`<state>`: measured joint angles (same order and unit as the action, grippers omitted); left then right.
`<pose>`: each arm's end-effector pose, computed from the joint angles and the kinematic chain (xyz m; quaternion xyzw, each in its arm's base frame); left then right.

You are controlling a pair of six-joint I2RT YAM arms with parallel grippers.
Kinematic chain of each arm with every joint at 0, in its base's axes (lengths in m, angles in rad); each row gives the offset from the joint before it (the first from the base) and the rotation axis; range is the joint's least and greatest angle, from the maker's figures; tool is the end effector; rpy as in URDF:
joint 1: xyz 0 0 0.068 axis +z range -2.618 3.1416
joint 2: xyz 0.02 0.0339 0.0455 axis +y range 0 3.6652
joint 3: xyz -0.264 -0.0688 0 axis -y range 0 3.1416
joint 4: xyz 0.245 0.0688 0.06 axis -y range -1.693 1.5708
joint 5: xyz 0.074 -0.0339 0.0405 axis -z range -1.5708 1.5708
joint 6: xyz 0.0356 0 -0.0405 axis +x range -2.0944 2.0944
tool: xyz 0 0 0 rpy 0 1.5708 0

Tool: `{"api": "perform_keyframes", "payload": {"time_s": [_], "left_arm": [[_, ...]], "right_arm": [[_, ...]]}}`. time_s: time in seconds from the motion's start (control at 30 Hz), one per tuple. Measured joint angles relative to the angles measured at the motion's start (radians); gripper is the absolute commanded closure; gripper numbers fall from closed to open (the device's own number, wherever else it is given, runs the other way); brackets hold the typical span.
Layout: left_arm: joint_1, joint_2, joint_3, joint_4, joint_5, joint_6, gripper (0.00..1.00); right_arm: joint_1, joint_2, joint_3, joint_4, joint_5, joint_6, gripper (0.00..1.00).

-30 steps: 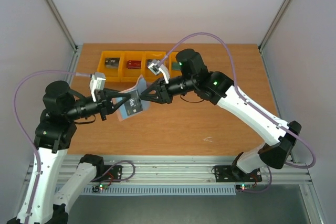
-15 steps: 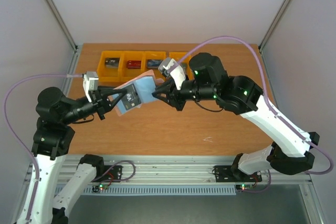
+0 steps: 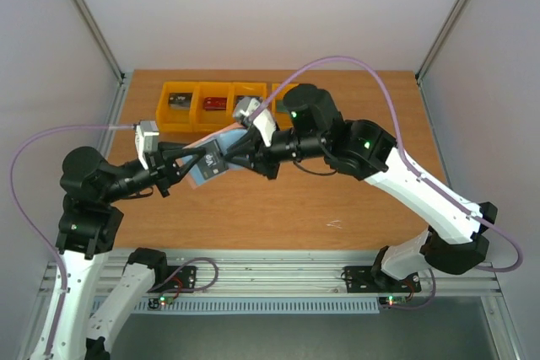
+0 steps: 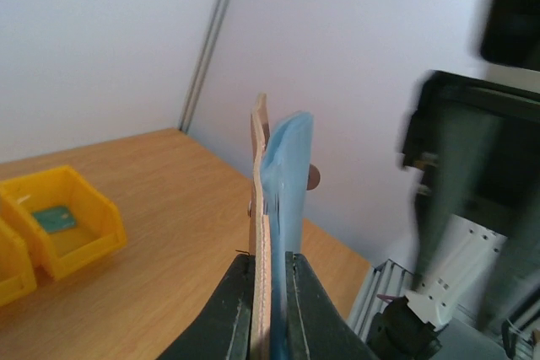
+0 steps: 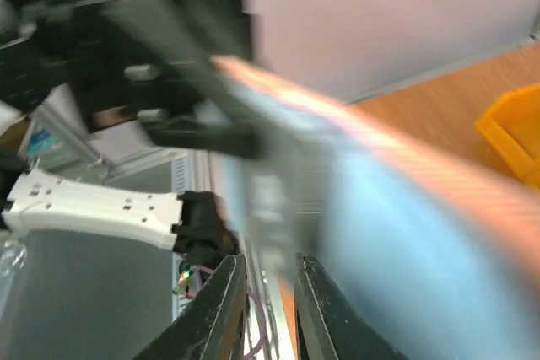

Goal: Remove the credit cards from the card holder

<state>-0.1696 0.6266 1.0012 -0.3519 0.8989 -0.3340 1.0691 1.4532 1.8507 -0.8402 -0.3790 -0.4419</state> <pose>0.1021 -0.0457 0.4160 0.2579 0.6530 -0.4546 0.5481 0.1272 0.2592 0.4800 -0.6424 0.5351 0.3134 0.4503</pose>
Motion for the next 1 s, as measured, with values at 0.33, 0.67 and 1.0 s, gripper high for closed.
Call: {"api": "perform_keyframes", "payload": {"time_s": [0.33, 0.67, 1.0], "left_arm": [[0.000, -0.016, -0.003, 0.088, 0.116, 0.001, 1.00], [0.000, 0.009, -0.003, 0.119, 0.143, -0.004, 1.00], [0.000, 0.015, -0.003, 0.126, 0.167, 0.002, 1.00]], "right_arm": [[-0.106, -0.025, -0.101, 0.102, -0.152, 0.110, 0.88], [-0.081, -0.060, -0.143, 0.166, -0.207, 0.131, 0.90], [-0.082, -0.043, -0.155, 0.222, -0.201, 0.162, 0.88]]}}
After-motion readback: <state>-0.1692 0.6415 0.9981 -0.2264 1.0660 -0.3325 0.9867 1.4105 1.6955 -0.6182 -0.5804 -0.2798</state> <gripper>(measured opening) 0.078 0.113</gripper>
